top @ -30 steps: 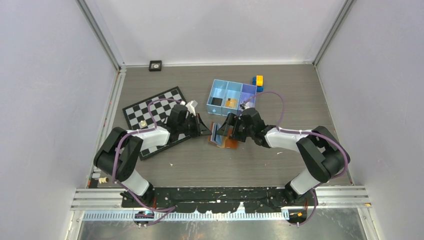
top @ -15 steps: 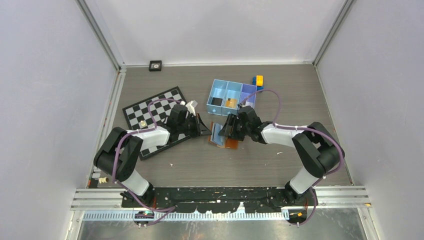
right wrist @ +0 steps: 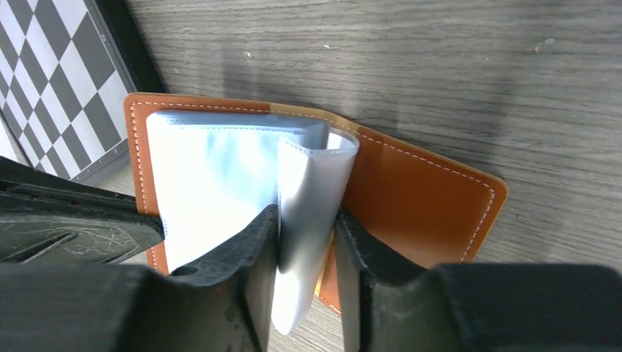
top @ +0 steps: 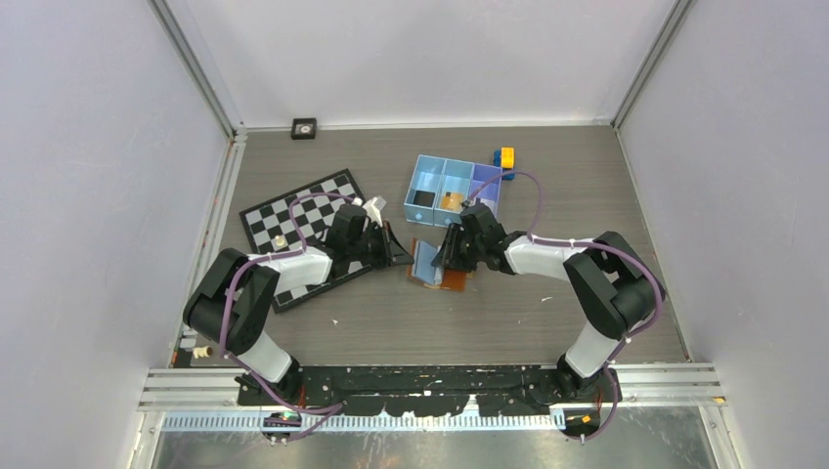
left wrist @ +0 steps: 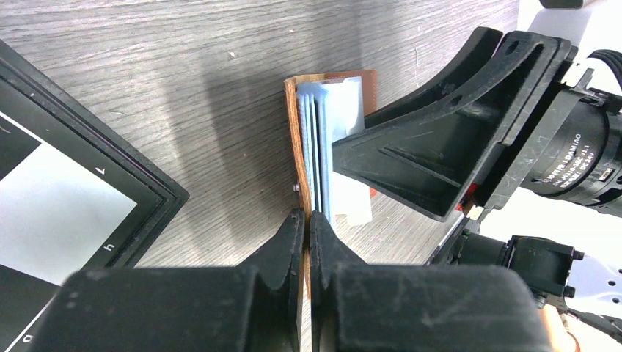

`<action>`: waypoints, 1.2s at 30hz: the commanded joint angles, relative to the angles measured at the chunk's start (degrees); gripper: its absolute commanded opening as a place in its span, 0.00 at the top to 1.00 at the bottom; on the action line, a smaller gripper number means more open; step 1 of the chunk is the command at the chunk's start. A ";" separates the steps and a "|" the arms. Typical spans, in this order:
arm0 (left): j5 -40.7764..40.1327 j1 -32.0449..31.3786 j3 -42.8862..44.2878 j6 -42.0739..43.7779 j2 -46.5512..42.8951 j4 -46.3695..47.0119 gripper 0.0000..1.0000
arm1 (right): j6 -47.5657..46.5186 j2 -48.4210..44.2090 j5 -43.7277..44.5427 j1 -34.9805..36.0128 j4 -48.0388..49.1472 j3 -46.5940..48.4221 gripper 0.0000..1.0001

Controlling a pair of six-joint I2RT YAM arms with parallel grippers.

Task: Take the credit cards out of the card holder
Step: Open the card holder at the center of the board.

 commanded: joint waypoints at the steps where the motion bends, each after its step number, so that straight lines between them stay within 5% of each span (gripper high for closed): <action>1: 0.67 -0.16 1.57 0.35 -2.09 1.02 1.00 | -0.53 0.66 1.22 0.20 -1.04 1.26 0.66; 20: 4.73 -0.16 1.41 -2.44 1.54 5.59 0.57 | -0.15 1.16 0.06 0.19 0.69 0.67 0.67; 32: 8.46 -0.51 2.57 -4.29 5.81 8.56 0.55 | 0.55 1.86 -0.88 0.26 2.82 -0.05 0.67; 36: 7.99 -0.51 2.74 -3.78 5.49 7.38 0.63 | 0.55 1.79 -1.05 0.23 2.79 0.00 0.67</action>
